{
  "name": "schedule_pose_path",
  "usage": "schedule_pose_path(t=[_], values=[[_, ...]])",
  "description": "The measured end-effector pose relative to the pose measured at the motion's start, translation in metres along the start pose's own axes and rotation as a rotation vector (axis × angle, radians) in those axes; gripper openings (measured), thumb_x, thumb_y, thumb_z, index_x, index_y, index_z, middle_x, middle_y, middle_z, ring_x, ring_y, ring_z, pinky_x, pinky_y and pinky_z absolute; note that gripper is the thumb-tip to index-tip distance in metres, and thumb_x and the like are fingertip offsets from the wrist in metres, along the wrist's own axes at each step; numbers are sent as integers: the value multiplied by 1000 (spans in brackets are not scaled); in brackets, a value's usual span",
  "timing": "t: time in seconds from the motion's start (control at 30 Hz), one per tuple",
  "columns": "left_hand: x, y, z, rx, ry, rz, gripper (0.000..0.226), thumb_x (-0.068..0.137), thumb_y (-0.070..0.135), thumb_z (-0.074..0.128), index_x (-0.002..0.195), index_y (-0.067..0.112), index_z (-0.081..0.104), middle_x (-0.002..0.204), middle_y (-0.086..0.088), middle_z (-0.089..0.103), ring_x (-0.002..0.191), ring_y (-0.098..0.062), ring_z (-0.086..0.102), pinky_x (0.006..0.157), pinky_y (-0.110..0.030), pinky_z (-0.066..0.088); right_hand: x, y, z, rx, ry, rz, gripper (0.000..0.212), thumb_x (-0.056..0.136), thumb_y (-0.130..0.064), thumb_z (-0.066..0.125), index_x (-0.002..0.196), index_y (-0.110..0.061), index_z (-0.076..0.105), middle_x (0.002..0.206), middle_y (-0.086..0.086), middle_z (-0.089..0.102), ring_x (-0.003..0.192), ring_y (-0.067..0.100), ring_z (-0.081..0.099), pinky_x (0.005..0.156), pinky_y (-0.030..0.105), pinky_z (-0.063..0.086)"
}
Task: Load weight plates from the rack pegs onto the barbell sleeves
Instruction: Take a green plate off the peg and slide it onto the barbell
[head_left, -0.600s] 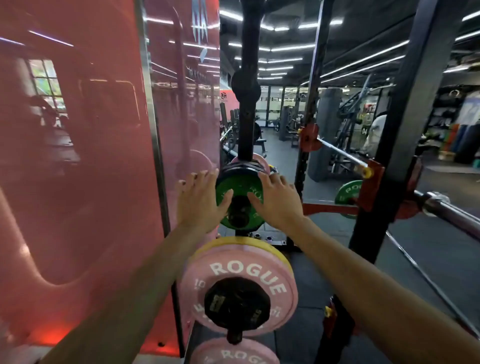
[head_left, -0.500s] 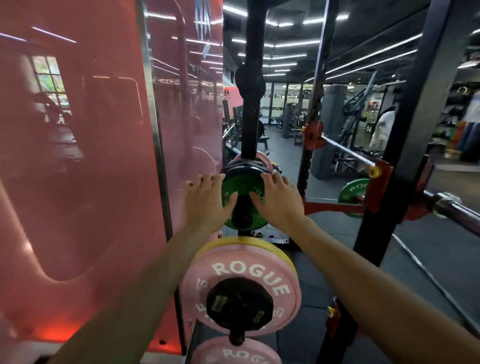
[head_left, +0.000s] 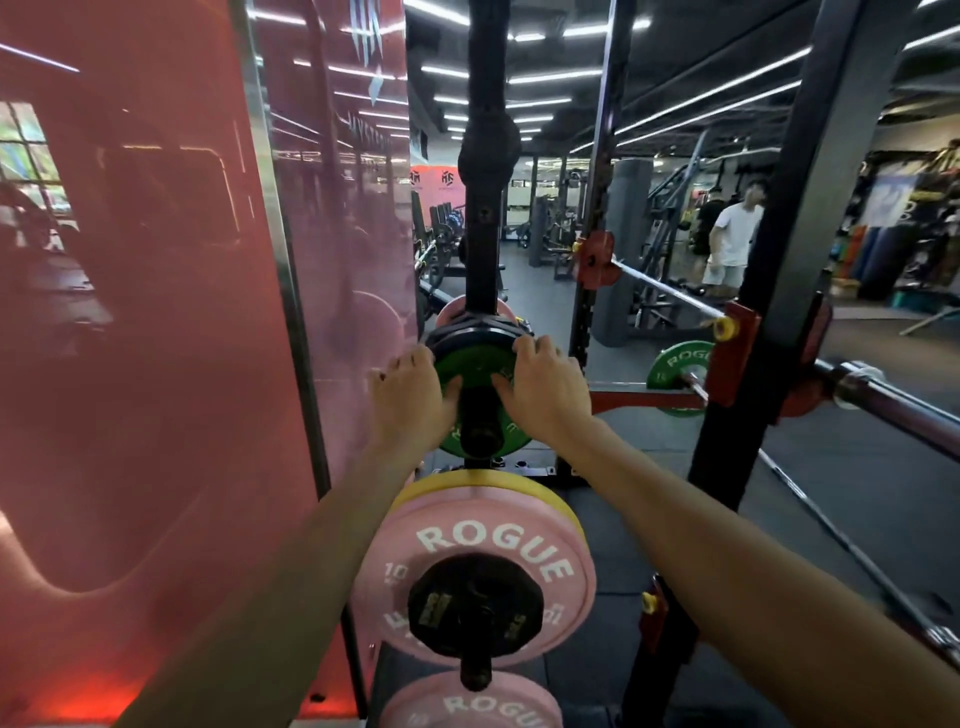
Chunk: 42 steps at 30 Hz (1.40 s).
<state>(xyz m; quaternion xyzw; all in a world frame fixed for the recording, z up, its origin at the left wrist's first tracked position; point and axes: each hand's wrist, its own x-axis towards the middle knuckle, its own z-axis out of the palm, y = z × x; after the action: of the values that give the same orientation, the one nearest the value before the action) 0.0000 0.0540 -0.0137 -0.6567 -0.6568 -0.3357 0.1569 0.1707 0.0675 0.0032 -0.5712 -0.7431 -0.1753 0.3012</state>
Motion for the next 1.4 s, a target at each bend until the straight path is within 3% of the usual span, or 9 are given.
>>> schedule_pose_path(t=[0.23,0.37,0.53,0.6,0.67,0.83,1.1,1.27,1.4], values=[[4,-4,6,-276,-6,-69,38,91,49,56,105,14,47,92,4,48,87,-27,57,82,-40,33,8,-9,-5,111,-44,85,47,89,-44,56,117,-7,45,113,14,52,96,30,55,71,38,46],[3,-7,9,-422,-43,-125,40,90,47,61,109,14,48,97,2,47,82,-20,48,78,-37,38,7,-6,-9,186,-110,89,47,92,-37,56,121,-2,45,127,21,46,111,37,49,88,44,46],[2,-10,8,-436,-83,-114,40,92,47,58,114,14,51,102,1,46,92,-24,53,81,-37,41,2,-2,-14,236,-145,96,45,93,-34,55,126,-5,46,124,20,47,112,38,48,95,45,42],[0,-17,8,-349,-62,-73,40,93,48,56,116,15,54,106,-4,54,98,-26,55,85,-40,42,-4,2,-13,275,-120,105,43,95,-32,55,127,-5,47,121,18,49,111,35,50,91,40,42],[-3,-23,8,-236,-38,-58,40,95,48,53,116,15,58,110,-8,61,103,-30,55,88,-44,42,-11,5,-9,285,-82,137,39,96,-32,54,122,-5,49,115,15,53,103,32,55,78,32,41],[-7,-19,7,-230,-41,-75,34,97,42,54,117,15,60,102,-11,68,99,-36,58,83,-44,40,-26,12,4,245,-161,223,32,94,-36,55,109,-11,39,87,5,51,81,31,59,60,34,39],[-1,-37,0,-356,-161,6,25,97,39,57,112,20,64,100,-8,70,94,-34,61,81,-41,44,-40,14,3,437,-194,278,38,93,-34,58,119,-13,39,98,6,59,82,25,56,69,37,44],[-9,-49,1,-460,-219,37,30,95,44,57,109,18,62,96,-3,69,86,-25,61,74,-37,45,-42,24,-4,295,-124,201,27,98,-32,49,116,-12,52,103,10,65,92,31,60,66,34,39],[-20,-47,-5,-356,-132,68,33,96,44,55,106,14,64,88,-9,69,94,-33,57,80,-43,47,-42,21,-6,248,-160,179,25,99,-33,47,110,-12,52,93,11,59,100,31,52,69,36,40]])
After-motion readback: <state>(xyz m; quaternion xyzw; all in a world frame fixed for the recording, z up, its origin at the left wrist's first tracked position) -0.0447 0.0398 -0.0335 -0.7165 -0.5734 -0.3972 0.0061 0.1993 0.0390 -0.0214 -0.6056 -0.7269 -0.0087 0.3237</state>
